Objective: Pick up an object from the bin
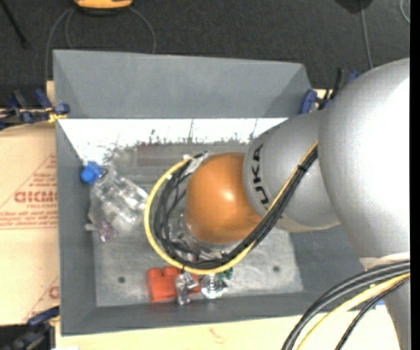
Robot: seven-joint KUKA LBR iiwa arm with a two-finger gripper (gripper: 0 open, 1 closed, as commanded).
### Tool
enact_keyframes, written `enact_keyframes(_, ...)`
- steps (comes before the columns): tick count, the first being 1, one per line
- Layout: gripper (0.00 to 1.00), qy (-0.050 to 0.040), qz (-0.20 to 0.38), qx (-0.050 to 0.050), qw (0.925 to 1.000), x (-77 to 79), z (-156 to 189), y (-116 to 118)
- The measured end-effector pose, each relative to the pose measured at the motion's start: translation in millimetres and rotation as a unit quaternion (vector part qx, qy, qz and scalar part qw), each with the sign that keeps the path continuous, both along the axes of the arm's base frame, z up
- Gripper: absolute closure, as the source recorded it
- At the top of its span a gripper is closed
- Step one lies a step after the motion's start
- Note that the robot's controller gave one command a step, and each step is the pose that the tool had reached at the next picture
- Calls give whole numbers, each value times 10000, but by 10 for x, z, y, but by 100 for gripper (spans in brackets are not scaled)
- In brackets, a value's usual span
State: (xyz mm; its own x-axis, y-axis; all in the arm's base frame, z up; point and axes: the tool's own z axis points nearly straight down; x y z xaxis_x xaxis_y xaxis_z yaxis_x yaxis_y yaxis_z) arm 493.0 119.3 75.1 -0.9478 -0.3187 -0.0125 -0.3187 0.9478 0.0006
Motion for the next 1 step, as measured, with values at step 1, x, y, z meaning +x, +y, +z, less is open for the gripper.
enact_keyframes(1,100,-11,-23,8,10000,5,27,6)
